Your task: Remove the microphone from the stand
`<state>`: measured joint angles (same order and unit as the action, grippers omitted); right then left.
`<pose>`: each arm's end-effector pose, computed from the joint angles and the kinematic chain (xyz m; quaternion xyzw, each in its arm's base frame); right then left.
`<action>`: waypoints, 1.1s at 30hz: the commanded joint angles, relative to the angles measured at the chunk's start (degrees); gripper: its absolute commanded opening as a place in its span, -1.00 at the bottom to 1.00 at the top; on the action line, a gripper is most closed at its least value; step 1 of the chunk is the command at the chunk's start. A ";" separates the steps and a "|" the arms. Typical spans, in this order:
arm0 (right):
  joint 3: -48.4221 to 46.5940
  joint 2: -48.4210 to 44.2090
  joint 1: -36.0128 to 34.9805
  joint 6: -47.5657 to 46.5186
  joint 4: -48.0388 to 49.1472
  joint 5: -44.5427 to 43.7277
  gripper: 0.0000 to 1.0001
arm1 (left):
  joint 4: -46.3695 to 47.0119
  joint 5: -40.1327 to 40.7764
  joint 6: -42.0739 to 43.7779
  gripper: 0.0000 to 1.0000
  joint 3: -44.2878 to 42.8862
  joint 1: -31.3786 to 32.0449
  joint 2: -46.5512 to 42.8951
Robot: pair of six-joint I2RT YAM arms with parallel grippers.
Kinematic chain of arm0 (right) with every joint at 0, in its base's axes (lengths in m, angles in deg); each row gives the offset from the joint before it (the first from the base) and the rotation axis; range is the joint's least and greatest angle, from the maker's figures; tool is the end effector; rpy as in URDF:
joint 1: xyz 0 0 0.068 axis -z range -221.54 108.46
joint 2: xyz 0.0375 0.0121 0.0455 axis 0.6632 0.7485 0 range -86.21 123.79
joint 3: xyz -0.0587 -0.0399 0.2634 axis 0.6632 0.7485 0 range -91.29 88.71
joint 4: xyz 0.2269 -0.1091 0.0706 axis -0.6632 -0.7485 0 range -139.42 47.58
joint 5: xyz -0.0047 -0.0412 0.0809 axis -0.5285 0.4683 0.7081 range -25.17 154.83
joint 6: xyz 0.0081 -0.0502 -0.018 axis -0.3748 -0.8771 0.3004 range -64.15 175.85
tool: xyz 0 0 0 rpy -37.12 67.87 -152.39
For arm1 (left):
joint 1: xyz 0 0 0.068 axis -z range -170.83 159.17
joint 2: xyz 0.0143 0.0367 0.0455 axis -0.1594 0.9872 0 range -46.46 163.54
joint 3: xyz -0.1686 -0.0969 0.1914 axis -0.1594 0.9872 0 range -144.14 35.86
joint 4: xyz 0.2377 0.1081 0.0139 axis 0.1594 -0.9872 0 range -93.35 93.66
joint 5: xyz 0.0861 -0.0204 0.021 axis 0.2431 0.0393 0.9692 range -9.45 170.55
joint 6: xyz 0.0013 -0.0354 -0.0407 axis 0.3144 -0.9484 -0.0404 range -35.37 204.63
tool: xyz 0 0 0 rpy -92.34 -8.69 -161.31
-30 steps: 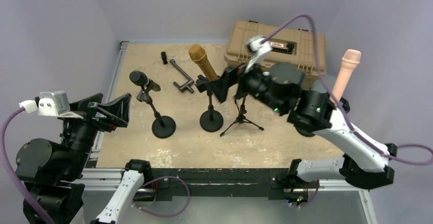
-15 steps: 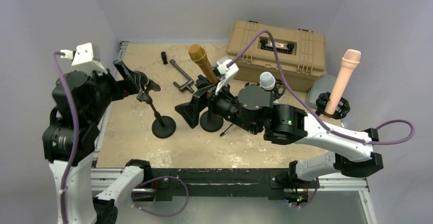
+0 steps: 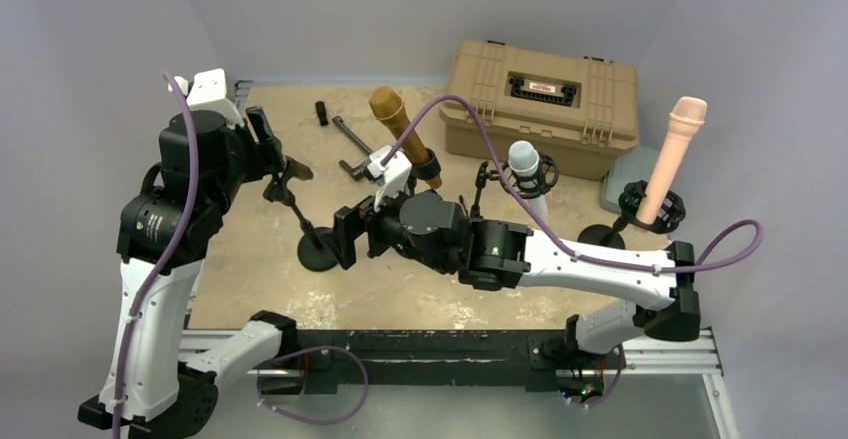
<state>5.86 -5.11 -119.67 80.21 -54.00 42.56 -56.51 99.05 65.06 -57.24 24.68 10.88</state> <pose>0.0806 0.3178 0.4234 -0.2286 0.7258 0.4002 0.5108 0.1374 -0.0263 0.4831 -0.1164 0.8261 -0.0323 0.5505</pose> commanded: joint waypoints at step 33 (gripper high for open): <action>-23.38 28.63 -5.58 -0.64 12.89 -36.81 0.98 | -5.74 19.44 -1.79 1.00 -13.66 7.15 -10.48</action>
<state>-8.50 20.28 -123.76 76.85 -38.96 16.40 -62.15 114.53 59.99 -69.48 31.50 3.23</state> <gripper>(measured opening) 0.987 0.998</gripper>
